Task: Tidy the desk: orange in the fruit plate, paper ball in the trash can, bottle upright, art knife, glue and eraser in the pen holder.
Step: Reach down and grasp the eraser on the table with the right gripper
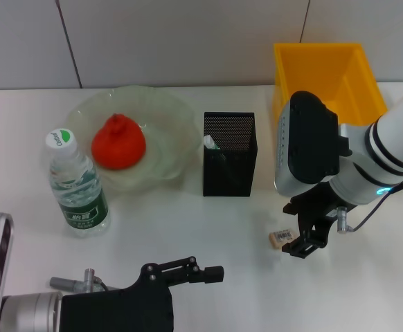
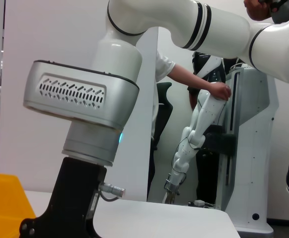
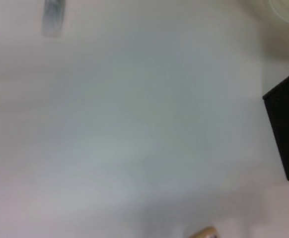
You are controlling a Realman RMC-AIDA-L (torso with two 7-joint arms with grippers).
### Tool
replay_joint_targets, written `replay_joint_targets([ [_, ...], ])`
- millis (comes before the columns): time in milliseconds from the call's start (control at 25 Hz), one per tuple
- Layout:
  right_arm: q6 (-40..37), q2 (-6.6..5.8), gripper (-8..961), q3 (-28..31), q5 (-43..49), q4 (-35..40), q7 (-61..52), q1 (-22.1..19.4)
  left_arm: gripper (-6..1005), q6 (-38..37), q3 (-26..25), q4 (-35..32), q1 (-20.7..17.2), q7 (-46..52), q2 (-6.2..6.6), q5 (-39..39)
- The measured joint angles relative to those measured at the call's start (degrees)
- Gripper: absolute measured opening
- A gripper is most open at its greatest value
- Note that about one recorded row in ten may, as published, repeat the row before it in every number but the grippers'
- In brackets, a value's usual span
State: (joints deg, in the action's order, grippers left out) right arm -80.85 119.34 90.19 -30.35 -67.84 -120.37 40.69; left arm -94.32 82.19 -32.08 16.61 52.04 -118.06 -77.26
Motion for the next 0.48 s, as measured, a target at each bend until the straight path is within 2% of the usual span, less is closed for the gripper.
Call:
replay_joint_targets([
  [80,0.3,0.02,713,-0.5,-0.1,0.4,-0.5,0.0,782,0.0,0.0,0.0,0.0,0.0,0.00,0.0],
  [400,1.8,0.02,560,-1.5,-0.6,2.2,-1.1,0.6,781,0.0,0.2,0.0,0.0,0.0,-0.03,0.0],
  [480,1.9,0.02,557,-1.5,-0.8,2.4,-1.1,0.7,781,0.0,0.2,0.0,0.0,0.0,-0.05,0.0],
])
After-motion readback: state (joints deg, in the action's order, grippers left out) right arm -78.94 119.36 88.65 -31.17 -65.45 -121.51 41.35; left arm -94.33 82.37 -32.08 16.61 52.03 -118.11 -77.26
